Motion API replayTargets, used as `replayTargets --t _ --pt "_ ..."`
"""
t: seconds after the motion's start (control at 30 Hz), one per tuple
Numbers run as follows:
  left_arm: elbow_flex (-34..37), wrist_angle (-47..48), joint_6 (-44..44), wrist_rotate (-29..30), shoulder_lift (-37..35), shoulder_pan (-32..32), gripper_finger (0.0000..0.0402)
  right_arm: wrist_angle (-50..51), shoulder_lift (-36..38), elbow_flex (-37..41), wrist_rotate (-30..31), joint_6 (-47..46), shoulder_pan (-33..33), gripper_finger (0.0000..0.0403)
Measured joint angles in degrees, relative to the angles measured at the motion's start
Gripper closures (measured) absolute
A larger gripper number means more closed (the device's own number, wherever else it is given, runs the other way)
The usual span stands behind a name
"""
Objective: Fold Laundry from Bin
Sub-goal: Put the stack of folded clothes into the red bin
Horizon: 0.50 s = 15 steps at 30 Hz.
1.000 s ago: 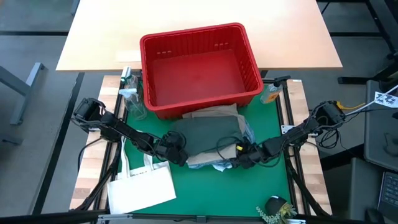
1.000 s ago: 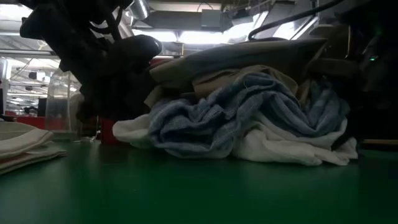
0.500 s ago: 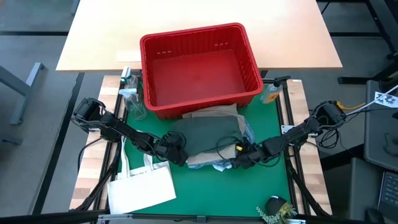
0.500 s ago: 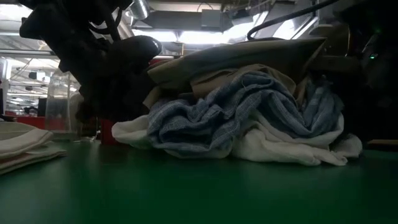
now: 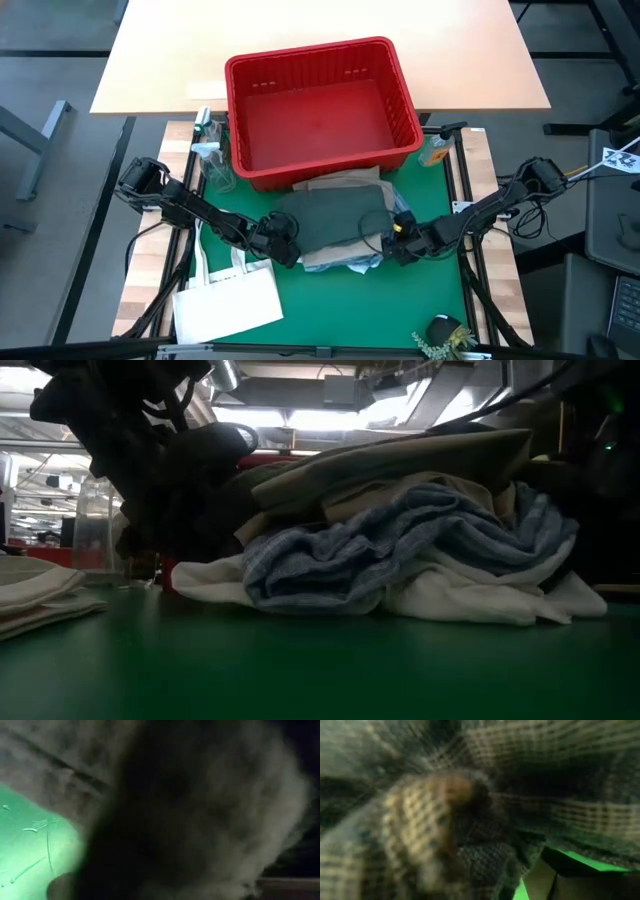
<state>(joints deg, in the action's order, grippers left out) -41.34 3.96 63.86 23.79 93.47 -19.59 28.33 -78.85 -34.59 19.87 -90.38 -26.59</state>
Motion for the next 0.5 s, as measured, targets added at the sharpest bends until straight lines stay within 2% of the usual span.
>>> replayTargets --t 0.17,0.5 --pt "0.00 0.09 0.02 0.02 0.02 0.00 0.0392 -1.23 -0.17 -0.02 3.44 0.45 1.10 0.0248" --pt "0.00 0.31 0.02 0.04 0.02 0.00 0.0392 -4.56 -0.17 1.69 7.92 0.77 7.94 0.0248"
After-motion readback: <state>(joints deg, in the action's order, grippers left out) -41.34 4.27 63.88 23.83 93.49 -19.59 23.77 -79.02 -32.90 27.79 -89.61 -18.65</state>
